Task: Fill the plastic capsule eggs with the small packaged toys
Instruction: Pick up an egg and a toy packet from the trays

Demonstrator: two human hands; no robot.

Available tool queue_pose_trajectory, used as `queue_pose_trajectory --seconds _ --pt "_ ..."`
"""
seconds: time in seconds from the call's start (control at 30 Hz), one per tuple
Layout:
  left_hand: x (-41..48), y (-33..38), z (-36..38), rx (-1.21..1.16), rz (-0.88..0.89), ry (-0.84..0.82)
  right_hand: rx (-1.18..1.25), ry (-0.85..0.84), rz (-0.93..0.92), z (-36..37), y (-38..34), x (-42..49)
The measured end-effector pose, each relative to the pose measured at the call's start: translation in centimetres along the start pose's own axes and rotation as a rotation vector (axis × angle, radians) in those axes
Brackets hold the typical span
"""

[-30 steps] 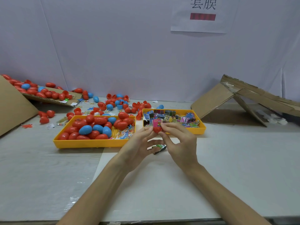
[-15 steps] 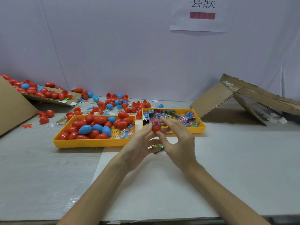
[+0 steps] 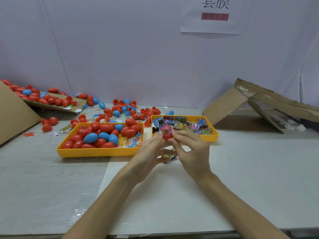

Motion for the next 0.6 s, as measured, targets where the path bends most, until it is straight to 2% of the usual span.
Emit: queue_pose_trajectory --seconds 0.2,0.37,0.5,0.6 --pt "0.0 -0.1 0.0 0.097 -0.006 0.036 -0.042 -0.042 0.000 0.2 -0.2 0.0" --pt "0.3 0.1 -1.0 0.066 0.029 0.163 -0.049 -0.070 -0.027 0.4 -0.2 0.0" --pt "0.1 0.2 -0.5 0.055 0.008 0.080 -0.020 -0.087 -0.051 0.6 -0.5 0.0" --pt "0.0 0.2 -0.4 -0.072 -0.019 0.023 0.020 -0.072 0.008 0.4 -0.2 0.1"
Point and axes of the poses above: each hand's wrist, its own x-axis towards the middle knuckle, its own z-axis out of the palm, y = z × x, the point moved 6 cm from there along x, towards the middle knuckle, and after that the axes turned 2 degrees about x, right-handed, at the moved point
